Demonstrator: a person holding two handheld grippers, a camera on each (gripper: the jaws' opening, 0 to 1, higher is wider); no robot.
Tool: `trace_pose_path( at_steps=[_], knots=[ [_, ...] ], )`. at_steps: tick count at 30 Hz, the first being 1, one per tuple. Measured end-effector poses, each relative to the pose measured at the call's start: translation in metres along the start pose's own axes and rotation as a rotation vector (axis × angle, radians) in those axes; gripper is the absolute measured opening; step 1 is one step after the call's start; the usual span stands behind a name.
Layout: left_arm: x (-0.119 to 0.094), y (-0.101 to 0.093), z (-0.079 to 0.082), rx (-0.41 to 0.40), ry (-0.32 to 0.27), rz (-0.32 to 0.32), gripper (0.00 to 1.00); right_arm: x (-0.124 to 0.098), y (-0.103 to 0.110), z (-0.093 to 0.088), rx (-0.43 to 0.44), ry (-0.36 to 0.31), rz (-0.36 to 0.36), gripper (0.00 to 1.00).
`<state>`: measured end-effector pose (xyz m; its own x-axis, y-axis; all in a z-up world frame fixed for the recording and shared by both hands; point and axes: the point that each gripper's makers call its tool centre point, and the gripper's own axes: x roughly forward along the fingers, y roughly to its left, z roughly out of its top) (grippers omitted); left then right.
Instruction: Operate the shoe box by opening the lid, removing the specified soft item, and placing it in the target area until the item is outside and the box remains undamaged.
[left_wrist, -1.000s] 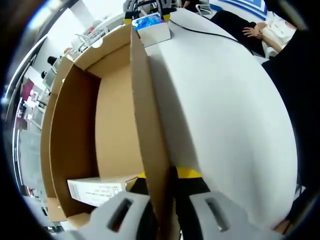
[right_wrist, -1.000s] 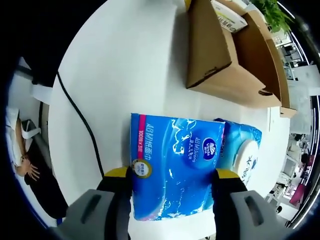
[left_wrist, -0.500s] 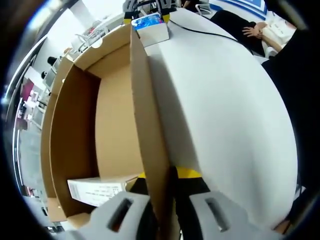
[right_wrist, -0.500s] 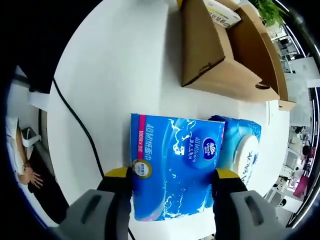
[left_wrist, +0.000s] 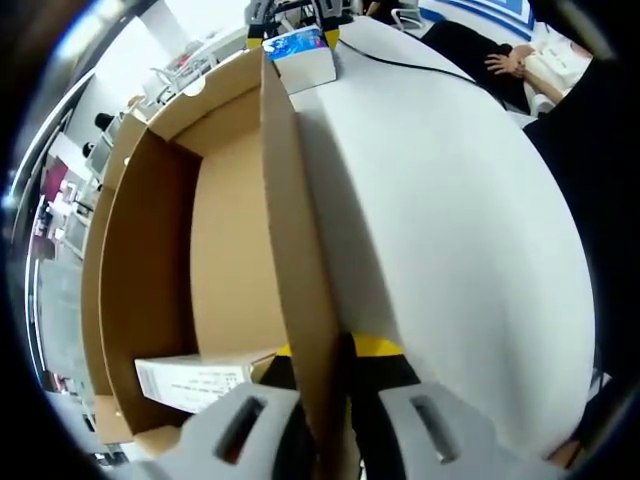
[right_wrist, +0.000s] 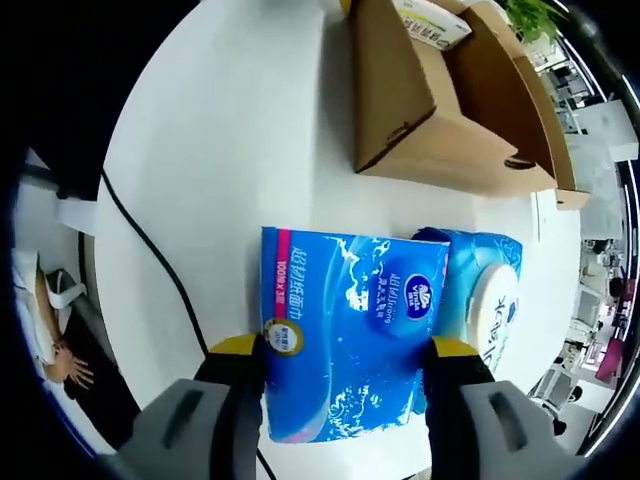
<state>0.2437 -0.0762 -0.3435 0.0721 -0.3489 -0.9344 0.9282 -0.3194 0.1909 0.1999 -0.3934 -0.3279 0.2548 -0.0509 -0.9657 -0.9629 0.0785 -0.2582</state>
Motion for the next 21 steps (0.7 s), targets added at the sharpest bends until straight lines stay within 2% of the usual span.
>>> trace_pose_path(
  at_steps=[13, 15, 16, 17, 21],
  knots=[
    [0.0000, -0.0014, 0.0004, -0.001, 0.001, 0.001, 0.06, 0.0004, 0.0001, -0.0014, 0.028, 0.004, 0.008, 0.65],
    [0.0002, -0.0011, 0.0006, 0.000, 0.001, 0.001, 0.06, 0.0005, 0.0000, -0.0016, 0.019, 0.006, 0.008, 0.65],
    [0.0002, -0.0011, 0.0007, 0.001, 0.001, 0.002, 0.06, 0.0007, -0.0007, -0.0013, -0.017, 0.003, 0.005, 0.65],
    [0.0002, -0.0011, 0.0007, 0.002, 0.002, 0.002, 0.06, 0.0009, -0.0034, 0.0009, -0.104, -0.006, -0.012, 0.66],
    [0.0005, -0.0006, 0.0005, 0.002, 0.001, 0.001, 0.06, 0.0006, -0.0008, -0.0002, -0.068, -0.003, -0.006, 0.66]
  ],
)
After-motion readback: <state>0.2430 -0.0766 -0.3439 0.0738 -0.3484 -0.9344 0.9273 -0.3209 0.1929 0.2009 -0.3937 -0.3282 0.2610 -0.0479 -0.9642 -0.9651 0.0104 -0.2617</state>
